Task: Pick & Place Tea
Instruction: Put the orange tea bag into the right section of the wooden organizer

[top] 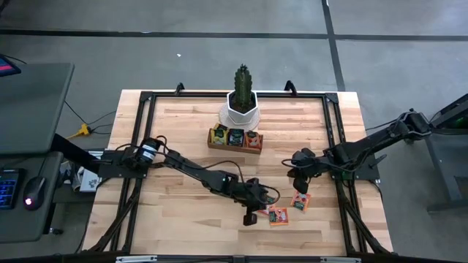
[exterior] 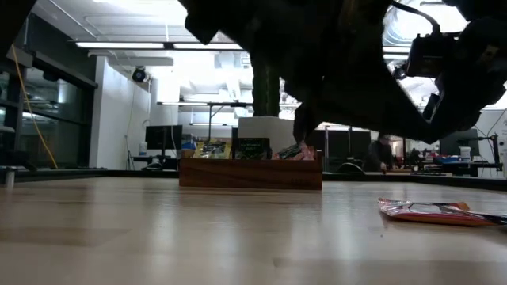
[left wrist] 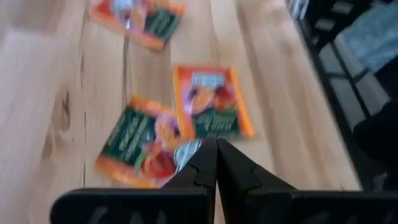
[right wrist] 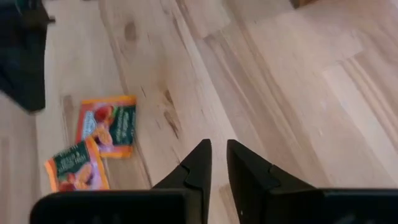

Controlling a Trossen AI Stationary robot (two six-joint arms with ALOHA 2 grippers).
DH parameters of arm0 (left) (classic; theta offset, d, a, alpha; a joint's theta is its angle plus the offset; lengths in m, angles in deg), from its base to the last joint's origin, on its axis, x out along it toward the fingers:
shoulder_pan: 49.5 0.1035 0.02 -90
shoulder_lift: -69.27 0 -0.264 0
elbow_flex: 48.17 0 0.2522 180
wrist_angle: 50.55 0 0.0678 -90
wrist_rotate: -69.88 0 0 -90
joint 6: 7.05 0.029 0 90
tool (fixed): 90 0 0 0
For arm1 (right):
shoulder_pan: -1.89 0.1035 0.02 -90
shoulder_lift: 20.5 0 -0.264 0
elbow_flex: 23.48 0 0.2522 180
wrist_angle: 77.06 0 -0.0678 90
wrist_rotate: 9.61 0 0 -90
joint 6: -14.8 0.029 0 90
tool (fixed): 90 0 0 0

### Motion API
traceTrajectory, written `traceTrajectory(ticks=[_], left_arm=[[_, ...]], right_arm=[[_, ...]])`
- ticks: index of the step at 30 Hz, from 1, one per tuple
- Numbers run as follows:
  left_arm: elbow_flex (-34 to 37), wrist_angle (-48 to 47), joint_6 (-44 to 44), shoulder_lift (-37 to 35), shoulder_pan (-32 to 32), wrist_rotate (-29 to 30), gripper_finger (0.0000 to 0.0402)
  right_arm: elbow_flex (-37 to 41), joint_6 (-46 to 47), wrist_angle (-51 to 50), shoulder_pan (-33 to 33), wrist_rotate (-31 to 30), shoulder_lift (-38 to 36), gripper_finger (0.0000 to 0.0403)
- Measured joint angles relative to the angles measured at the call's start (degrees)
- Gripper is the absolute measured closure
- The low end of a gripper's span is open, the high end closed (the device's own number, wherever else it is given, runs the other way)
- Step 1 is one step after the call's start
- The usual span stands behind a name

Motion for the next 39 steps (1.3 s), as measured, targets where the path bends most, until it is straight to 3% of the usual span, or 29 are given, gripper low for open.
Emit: traceTrajectory(ticks=[25, 39], left_arm=[[0.36, 1.73, -6.09, 2.76, -0.11, 2.09, 0.0401], [-0.31, 3.83, -8.76, 7.36, -0.71, -3.87, 0.0401]], right_arm=[[0.15, -1.96, 1.9, 0.24, -4.39, 0.02, 0.035], [0.17, 5.1, 5.3, 0.74, -1.79, 0.04, 0.0333]])
